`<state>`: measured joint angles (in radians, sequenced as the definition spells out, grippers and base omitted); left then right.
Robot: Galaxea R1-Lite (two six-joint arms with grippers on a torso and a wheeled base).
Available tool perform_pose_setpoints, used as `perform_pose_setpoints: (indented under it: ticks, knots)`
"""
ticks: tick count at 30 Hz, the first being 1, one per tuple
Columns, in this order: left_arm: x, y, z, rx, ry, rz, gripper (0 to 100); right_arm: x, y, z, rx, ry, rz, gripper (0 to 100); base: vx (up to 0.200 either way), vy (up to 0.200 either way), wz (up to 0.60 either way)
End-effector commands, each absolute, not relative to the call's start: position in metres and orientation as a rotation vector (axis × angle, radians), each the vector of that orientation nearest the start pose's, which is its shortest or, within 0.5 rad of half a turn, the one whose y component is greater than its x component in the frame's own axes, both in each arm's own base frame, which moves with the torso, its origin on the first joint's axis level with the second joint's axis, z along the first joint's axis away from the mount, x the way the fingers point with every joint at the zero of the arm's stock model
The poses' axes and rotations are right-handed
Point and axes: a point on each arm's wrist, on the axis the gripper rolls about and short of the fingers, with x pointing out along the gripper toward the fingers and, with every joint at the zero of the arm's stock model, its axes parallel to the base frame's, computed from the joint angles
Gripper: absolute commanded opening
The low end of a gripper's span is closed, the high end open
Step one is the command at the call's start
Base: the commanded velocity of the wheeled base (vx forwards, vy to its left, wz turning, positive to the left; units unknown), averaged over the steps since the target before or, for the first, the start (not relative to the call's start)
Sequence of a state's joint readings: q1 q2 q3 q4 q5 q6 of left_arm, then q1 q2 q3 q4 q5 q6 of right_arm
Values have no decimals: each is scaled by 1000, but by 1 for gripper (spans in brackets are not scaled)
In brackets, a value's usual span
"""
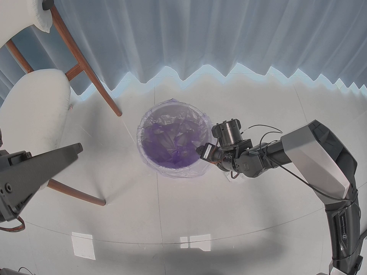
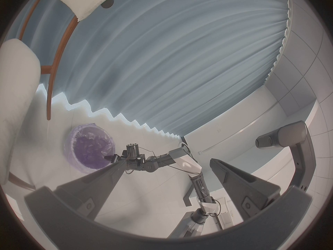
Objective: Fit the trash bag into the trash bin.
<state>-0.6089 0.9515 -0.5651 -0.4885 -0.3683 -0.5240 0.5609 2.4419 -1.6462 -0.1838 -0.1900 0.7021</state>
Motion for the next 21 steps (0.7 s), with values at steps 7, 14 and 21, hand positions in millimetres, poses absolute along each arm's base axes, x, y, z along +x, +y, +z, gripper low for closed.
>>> perform_pose_setpoints:
  ticks: [7,14,21]
  knots:
    - [91,-73,260,-494,144,-983,100,408,253,65,411,661,164,0,0,0,0]
    - [93,-70,261,-494,135,-957,100,366,211,85,242,654,336,0,0,0,0]
    - [96,-66,265,-501,114,-915,100,337,166,64,30,478,534,0,0,0,0]
